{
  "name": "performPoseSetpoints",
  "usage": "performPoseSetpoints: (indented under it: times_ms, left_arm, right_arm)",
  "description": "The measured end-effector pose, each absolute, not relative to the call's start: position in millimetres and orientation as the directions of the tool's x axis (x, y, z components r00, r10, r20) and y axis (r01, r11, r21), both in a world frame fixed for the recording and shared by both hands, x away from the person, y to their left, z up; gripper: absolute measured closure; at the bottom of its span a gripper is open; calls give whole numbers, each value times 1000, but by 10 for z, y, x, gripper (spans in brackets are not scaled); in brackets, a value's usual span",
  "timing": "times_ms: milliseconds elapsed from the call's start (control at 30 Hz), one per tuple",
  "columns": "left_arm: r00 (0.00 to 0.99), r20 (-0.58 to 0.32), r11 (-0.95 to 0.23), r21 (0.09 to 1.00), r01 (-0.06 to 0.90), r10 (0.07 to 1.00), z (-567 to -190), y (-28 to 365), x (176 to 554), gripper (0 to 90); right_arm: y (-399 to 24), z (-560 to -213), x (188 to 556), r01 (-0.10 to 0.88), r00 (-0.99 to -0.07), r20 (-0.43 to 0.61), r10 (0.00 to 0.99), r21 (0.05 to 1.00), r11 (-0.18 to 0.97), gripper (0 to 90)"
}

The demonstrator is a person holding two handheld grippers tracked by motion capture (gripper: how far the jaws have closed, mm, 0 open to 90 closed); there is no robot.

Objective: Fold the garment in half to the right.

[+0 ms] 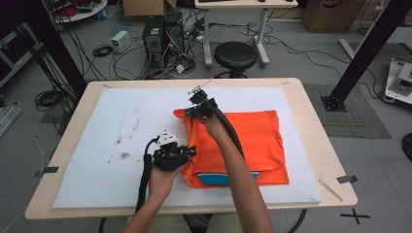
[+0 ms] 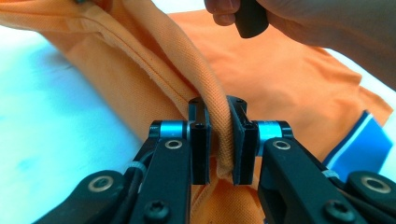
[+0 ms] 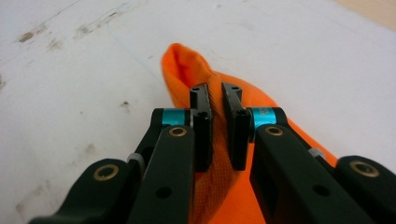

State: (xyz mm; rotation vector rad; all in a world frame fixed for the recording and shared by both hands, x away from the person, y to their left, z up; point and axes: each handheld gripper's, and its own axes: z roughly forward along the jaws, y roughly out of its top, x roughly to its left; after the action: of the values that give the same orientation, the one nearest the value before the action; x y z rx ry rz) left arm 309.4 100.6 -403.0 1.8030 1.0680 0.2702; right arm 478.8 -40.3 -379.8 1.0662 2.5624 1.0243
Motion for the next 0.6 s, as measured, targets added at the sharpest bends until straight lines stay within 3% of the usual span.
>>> performPoseSetpoints:
  times_ms: [600]
  left_arm:
    - [702,-263,-210,834,511,662,-3726,74,3258,803]
  right_arm:
    - [-1700,-3550,4653,587,-598,117,793,737,334,844]
